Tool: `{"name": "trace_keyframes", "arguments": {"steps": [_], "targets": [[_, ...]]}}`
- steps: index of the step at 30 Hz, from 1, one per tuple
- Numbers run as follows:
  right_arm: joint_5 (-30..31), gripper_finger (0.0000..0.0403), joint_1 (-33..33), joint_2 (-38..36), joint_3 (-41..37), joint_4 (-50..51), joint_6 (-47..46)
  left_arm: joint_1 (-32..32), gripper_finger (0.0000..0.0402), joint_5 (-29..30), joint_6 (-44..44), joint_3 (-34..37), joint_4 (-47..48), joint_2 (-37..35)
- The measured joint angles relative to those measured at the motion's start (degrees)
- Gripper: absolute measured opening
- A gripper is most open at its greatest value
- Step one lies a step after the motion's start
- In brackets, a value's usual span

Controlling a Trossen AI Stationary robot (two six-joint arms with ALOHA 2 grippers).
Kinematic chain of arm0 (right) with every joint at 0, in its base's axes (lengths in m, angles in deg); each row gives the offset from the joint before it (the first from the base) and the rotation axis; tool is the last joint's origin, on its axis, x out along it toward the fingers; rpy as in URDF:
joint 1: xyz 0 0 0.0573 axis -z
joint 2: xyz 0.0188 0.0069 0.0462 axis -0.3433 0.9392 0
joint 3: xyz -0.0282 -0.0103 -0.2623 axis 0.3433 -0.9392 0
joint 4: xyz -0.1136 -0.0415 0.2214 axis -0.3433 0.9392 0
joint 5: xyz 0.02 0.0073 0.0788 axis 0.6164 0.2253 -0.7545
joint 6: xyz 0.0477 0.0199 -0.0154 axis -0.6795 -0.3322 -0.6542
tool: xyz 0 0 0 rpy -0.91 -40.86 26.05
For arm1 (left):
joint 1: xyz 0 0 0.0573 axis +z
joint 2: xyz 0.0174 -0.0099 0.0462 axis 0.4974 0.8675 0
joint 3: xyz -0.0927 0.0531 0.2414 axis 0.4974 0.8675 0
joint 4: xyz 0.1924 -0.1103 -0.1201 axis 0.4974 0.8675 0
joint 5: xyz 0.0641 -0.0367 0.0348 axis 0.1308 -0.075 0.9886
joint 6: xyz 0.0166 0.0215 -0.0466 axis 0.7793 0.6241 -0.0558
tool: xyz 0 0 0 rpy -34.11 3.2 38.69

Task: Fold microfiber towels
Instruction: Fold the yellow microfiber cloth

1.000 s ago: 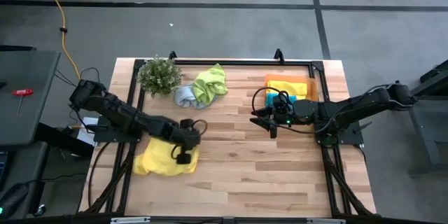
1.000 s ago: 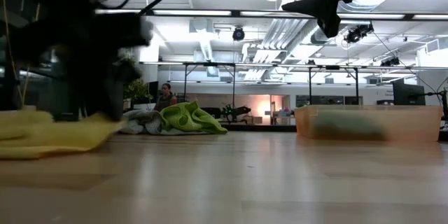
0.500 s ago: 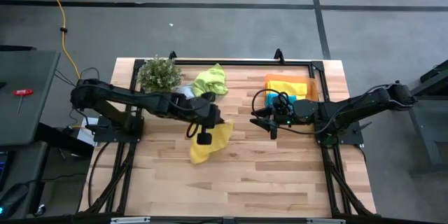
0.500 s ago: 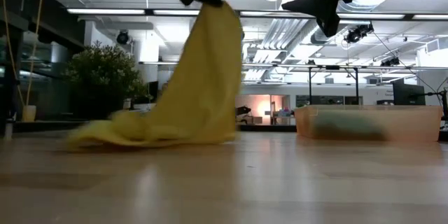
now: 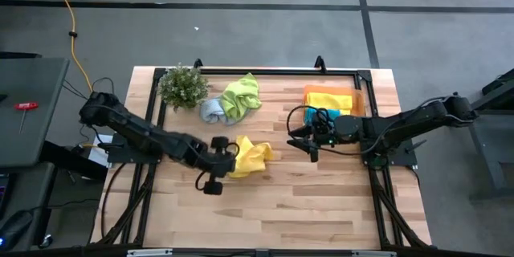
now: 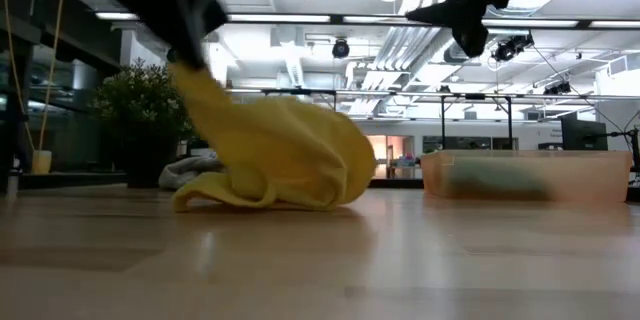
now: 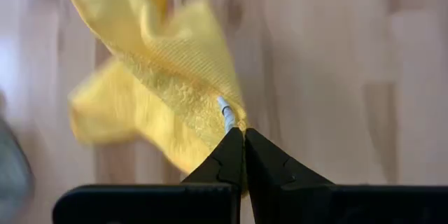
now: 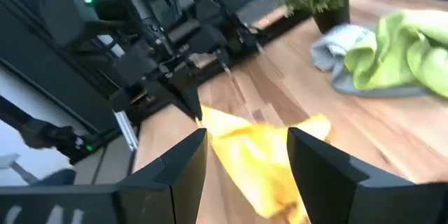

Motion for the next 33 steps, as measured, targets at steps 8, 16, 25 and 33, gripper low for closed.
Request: {"name": "trace_keyframes", "arguments": {"steps": [8, 16, 25, 33], "targets": [[-1.70, 0.0190, -0.85, 10.45, 0.00, 0.51, -2.57, -3.08, 0.0000, 1.56, -13.92, 6.48, -0.78, 0.00], [-0.45, 0.0190, -2.35, 26.41, 0.22, -13.24, -1.14, -3.06, 0.0000, 2.52, -15.05, 6.84, -3.94, 0.00], [4.46, 0.0190, -2.34, 39.37, 15.42, -3.42, 11.32, -2.73, 0.0000, 3.18, -15.72, 6.84, -4.99, 0.00], [11.71, 0.0190, -2.34, 45.15, 26.61, 14.05, 15.75, -2.73, 0.0000, 3.32, -15.74, 6.84, -4.99, 0.00]]}}
